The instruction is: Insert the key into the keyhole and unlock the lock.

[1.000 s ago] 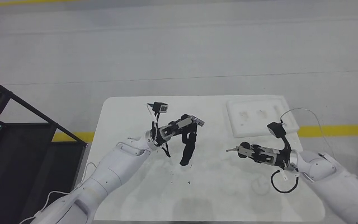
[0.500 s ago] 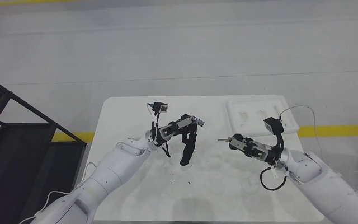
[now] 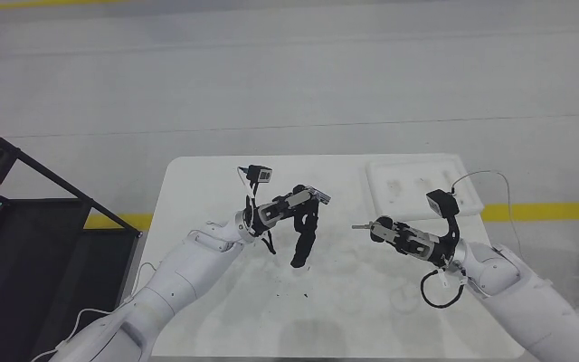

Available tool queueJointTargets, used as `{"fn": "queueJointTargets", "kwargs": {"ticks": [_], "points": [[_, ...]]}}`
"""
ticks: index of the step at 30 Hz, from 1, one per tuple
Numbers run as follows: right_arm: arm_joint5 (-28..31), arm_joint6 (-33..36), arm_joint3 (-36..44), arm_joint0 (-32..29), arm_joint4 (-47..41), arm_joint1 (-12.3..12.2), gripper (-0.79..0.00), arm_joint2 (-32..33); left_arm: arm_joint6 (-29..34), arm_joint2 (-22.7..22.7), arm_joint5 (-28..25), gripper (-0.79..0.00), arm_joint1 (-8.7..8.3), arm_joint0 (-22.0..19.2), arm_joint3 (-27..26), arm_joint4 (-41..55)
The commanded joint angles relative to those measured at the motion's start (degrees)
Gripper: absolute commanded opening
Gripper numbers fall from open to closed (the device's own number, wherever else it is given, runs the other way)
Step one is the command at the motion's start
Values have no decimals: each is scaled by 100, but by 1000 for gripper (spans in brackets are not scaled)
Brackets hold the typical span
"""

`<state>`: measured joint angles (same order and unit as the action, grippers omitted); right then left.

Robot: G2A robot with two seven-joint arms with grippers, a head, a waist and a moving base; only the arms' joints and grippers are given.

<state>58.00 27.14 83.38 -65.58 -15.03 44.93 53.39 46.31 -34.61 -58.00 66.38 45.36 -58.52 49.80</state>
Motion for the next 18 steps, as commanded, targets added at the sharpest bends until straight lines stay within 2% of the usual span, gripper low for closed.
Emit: {"fn": "queueJointTargets", "kwargs": {"ticks": [1, 5, 10, 18], "points": [[0, -93, 257, -23, -175, 42, -785, -12, 0, 0, 0, -785, 0, 0, 0, 0], [0, -113, 445, -60, -401, 178, -785, -17, 0, 0, 0, -785, 0, 0, 0, 0], [0, 36, 310, -106, -501, 378, -785, 69, 0, 0, 0, -785, 0, 0, 0, 0], [0, 581, 71, -251, -1255, 754, -785, 465, 0, 0, 0, -785, 0, 0, 0, 0]]}}
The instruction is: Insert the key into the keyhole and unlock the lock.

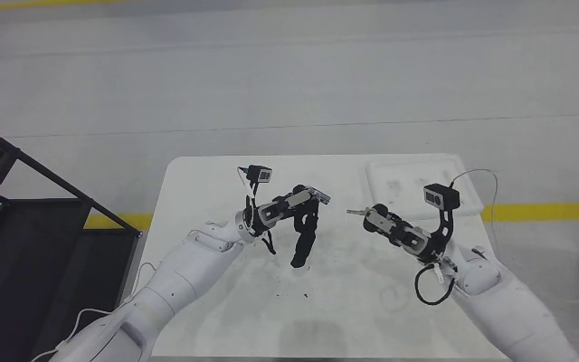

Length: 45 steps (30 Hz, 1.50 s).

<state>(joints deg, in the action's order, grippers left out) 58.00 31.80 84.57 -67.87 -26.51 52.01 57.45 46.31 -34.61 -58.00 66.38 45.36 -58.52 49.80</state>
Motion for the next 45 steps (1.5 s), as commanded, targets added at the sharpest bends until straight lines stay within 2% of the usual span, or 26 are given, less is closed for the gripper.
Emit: {"fn": "queueJointTargets", "kwargs": {"ticks": [1, 11, 18, 41, 45], "points": [[0, 246, -108, -46, -201, 102, -785, 117, 0, 0, 0, -785, 0, 0, 0, 0], [0, 1449, -802, -213, -578, 670, -785, 757, 0, 0, 0, -785, 0, 0, 0, 0], [0, 1448, -660, -300, 400, 978, -785, 1147, 0, 0, 0, -785, 0, 0, 0, 0], [0, 1448, -650, -303, 442, 993, -785, 1167, 0, 0, 0, -785, 0, 0, 0, 0], [-35, 1151, -522, -321, 623, 1017, -785, 1153, 0, 0, 0, -785, 0, 0, 0, 0]]}}
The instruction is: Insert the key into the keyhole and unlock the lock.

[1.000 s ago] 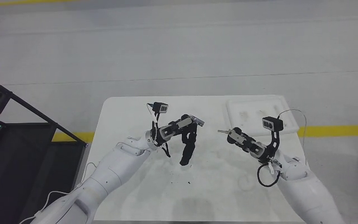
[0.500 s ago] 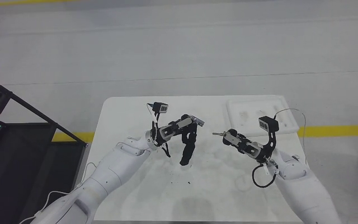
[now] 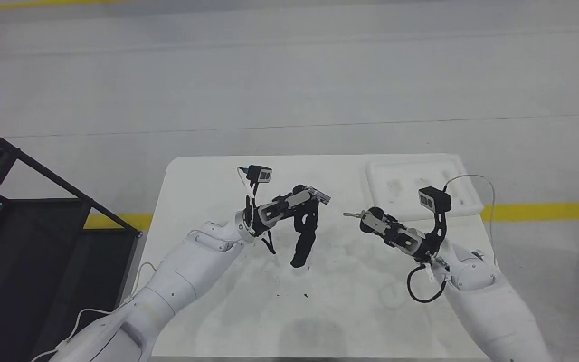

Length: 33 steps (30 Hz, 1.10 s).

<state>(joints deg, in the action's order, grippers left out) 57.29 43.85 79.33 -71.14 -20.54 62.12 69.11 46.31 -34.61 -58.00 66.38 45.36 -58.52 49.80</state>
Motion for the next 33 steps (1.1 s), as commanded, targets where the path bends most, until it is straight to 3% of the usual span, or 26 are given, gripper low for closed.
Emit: {"fn": "queueJointTargets", "kwargs": {"ticks": [1, 17, 33], "points": [[71, -96, -41, 37, 77, 15, -785, -25, 0, 0, 0, -785, 0, 0, 0, 0], [71, -662, 6, 143, 1153, 270, -785, 32, 0, 0, 0, -785, 0, 0, 0, 0], [71, -814, -314, -137, 861, 388, -785, 204, 0, 0, 0, -785, 0, 0, 0, 0]]}}
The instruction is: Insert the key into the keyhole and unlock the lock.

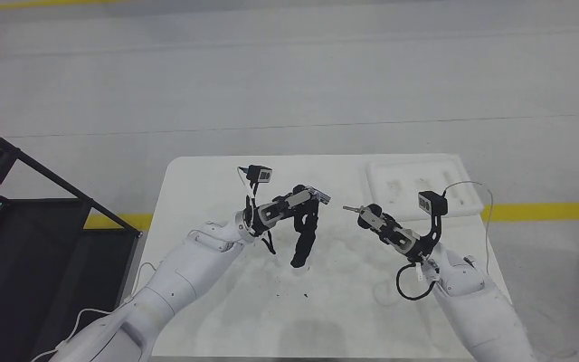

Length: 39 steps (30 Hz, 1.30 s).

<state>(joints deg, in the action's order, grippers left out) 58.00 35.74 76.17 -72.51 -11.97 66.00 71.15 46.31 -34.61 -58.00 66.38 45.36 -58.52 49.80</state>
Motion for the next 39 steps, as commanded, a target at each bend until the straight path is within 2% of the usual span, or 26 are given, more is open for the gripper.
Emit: {"fn": "queueJointTargets", "kwargs": {"ticks": [1, 16, 23, 30, 39], "points": [[0, -2, 2, 0, 4, -1, -785, 0, 0, 0, 0, -785, 0, 0, 0, 0], [0, -2, 2, 0, 4, -1, -785, 0, 0, 0, 0, -785, 0, 0, 0, 0], [0, -383, 357, -298, -253, 53, -785, -86, 0, 0, 0, -785, 0, 0, 0, 0], [0, -58, 157, -258, -604, 101, -785, 0, 0, 0, 0, -785, 0, 0, 0, 0], [0, 1054, -441, 93, -1815, 332, -785, -116, 0, 0, 0, -785, 0, 0, 0, 0]]}}
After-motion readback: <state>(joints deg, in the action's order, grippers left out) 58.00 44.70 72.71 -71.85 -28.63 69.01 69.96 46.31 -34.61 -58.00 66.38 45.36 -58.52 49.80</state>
